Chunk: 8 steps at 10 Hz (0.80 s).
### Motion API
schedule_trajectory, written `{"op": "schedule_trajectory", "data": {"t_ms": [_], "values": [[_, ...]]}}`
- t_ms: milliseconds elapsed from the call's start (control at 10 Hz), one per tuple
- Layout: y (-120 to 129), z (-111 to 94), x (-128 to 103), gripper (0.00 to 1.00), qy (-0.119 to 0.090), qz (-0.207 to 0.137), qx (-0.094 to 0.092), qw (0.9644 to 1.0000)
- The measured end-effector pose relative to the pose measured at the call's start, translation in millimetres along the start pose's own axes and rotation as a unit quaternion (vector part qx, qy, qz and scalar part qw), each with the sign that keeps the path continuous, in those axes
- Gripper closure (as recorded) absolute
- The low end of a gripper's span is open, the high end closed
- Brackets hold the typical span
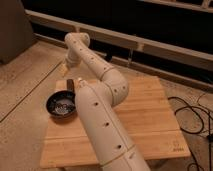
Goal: Place the eraser on the white sponge
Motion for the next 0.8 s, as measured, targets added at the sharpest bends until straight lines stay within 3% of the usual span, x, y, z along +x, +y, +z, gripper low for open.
{"op": "schedule_trajectory", "data": {"t_ms": [600,800], "values": [[25.0,50.9,4.8,0.35,0.049,-0.037,0.009,0.9981],[16.5,61.4,6.9,0.35,0.055,-0.011,0.029,0.998]]}}
